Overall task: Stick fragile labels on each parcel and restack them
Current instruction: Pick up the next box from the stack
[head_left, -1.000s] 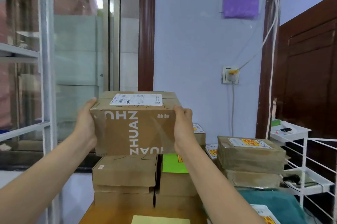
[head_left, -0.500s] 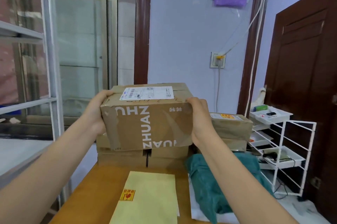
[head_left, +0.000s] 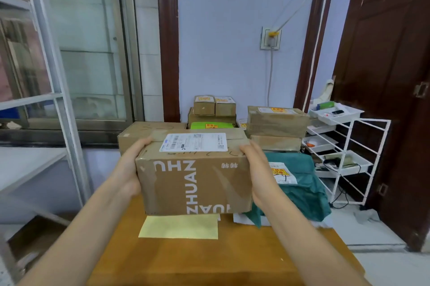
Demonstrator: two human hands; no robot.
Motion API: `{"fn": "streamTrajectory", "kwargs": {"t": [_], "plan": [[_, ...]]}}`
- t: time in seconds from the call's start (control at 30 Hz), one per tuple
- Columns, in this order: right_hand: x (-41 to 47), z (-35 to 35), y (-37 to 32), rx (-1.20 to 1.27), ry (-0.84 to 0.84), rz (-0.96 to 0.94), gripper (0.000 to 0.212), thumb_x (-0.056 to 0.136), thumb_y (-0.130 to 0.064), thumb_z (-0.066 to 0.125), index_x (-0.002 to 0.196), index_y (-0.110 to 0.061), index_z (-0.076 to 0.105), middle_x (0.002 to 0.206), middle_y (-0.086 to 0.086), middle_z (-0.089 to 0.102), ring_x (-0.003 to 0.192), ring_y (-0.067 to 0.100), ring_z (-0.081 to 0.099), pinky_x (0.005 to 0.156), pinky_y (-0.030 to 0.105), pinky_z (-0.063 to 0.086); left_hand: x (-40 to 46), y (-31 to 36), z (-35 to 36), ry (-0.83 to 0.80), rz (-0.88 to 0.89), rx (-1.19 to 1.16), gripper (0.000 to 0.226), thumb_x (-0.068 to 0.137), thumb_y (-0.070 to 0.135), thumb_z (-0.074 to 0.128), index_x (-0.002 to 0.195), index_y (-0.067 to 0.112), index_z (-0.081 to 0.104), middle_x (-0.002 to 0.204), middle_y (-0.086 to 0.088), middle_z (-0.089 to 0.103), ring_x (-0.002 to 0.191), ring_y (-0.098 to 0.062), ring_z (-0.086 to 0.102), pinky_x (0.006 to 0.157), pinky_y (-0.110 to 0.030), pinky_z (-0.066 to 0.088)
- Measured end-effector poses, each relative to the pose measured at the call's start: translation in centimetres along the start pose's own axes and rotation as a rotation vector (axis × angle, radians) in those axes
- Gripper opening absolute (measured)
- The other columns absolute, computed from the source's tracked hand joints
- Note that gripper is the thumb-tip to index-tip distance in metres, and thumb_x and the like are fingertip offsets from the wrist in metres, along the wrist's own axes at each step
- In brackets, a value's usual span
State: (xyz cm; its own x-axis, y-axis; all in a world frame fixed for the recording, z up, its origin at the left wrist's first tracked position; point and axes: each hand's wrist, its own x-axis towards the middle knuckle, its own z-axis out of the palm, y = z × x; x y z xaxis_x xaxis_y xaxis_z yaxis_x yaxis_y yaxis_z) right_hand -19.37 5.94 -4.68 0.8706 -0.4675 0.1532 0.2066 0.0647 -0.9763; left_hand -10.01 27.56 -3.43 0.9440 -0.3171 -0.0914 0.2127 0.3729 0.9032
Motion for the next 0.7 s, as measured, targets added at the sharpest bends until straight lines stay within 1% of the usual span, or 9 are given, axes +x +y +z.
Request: {"fn": "streamTrajectory", "kwargs": {"t": [0.07, 0.1, 0.17, 0.23, 0.3, 0.37, 0.5, 0.57, 0.7], "plan": [[-0.6, -0.6, 1.4, 0.010, -0.030, 0.014, 0.034, 0.092, -0.031, 0.049, 0.125, -0.029, 0.056, 0.115, 0.001, 0.066, 0.100, 0.020, 0.065, 0.079, 0.035, 0.051, -0.2, -1.6, -0.7, 0.007, -0.018, -0.009, 0.029, 0.089, 0.038, 0.058, 0.101, 0.014, 0.068, 0.088, -0.011, 0.074, 0.065, -0.023, 0.070, 0.067, -0.036, 0.053], [-0.9, -0.9, 2.1, 0.006, -0.032, 0.032, 0.034, 0.094, -0.027, 0.046, 0.127, -0.028, 0.055, 0.113, 0.001, 0.067, 0.098, 0.019, 0.066, 0.080, 0.035, 0.051, -0.3, -2.5, -1.0, 0.008, -0.026, -0.019, 0.028, 0.090, 0.037, 0.056, 0.100, 0.013, 0.068, 0.087, -0.011, 0.074, 0.065, -0.023, 0.070, 0.070, -0.037, 0.052], [-1.2, -1.2, 3.6, 0.001, -0.025, 0.071, 0.037, 0.095, -0.026, 0.045, 0.131, -0.029, 0.052, 0.115, 0.001, 0.067, 0.100, 0.020, 0.066, 0.087, 0.040, 0.052, -0.5, -4.2, -1.6, 0.016, -0.054, -0.038, 0.029, 0.092, 0.036, 0.054, 0.099, 0.012, 0.068, 0.087, -0.013, 0.074, 0.067, -0.024, 0.070, 0.073, -0.038, 0.051], [-1.5, -1.3, 4.9, -0.013, -0.011, 0.107, 0.038, 0.096, -0.026, 0.044, 0.133, -0.030, 0.049, 0.116, 0.001, 0.066, 0.102, 0.021, 0.065, 0.087, 0.040, 0.052, -0.3, -5.8, -2.3, 0.016, -0.091, -0.066, 0.034, 0.092, 0.037, 0.055, 0.110, 0.011, 0.066, 0.099, -0.016, 0.072, 0.082, -0.029, 0.069, 0.080, -0.041, 0.051], [-1.7, -1.6, 6.0, -0.009, 0.012, 0.148, 0.037, 0.096, -0.025, 0.044, 0.133, -0.029, 0.049, 0.114, 0.002, 0.067, 0.100, 0.022, 0.065, 0.080, 0.036, 0.052, 0.3, -7.2, -3.0, 0.045, -0.117, -0.085, 0.044, 0.089, 0.037, 0.059, 0.124, 0.010, 0.058, 0.112, -0.019, 0.068, 0.104, -0.036, 0.064, 0.086, -0.045, 0.050], [-1.9, -2.0, 7.1, -0.003, 0.037, 0.189, 0.035, 0.096, -0.022, 0.043, 0.131, -0.028, 0.050, 0.111, 0.005, 0.068, 0.096, 0.022, 0.066, 0.075, 0.034, 0.051, 0.8, -8.5, -3.6, 0.065, -0.130, -0.081, 0.051, 0.087, 0.037, 0.062, 0.130, 0.012, 0.052, 0.116, -0.019, 0.066, 0.112, -0.038, 0.060, 0.085, -0.047, 0.051], [-2.6, -2.8, 8.7, -0.027, 0.064, 0.239, 0.035, 0.097, -0.018, 0.043, 0.131, -0.026, 0.049, 0.109, 0.004, 0.067, 0.095, 0.022, 0.065, 0.074, 0.033, 0.050, 0.9, -10.6, -3.7, 0.060, -0.165, -0.069, 0.065, 0.071, 0.039, 0.071, 0.130, 0.017, 0.052, 0.115, -0.018, 0.067, 0.106, -0.037, 0.063, 0.078, -0.043, 0.053], [-2.7, -3.1, 8.7, -0.061, 0.060, 0.230, 0.032, 0.097, -0.017, 0.042, 0.125, -0.030, 0.051, 0.108, 0.001, 0.067, 0.093, 0.020, 0.065, 0.072, 0.031, 0.049, 0.8, -10.9, -3.8, 0.049, -0.139, -0.049, 0.062, 0.074, 0.039, 0.069, 0.129, 0.019, 0.050, 0.114, -0.017, 0.067, 0.102, -0.036, 0.063, 0.080, -0.044, 0.052], [-2.5, -3.3, 8.4, -0.163, 0.040, 0.210, 0.032, 0.097, -0.015, 0.043, 0.122, -0.030, 0.055, 0.109, 0.000, 0.067, 0.097, 0.018, 0.064, 0.072, 0.028, 0.048, 0.8, -11.4, -4.1, 0.035, -0.126, -0.011, 0.055, 0.079, 0.038, 0.066, 0.128, 0.021, 0.048, 0.114, -0.017, 0.066, 0.104, -0.036, 0.062, 0.085, -0.046, 0.051]]}}
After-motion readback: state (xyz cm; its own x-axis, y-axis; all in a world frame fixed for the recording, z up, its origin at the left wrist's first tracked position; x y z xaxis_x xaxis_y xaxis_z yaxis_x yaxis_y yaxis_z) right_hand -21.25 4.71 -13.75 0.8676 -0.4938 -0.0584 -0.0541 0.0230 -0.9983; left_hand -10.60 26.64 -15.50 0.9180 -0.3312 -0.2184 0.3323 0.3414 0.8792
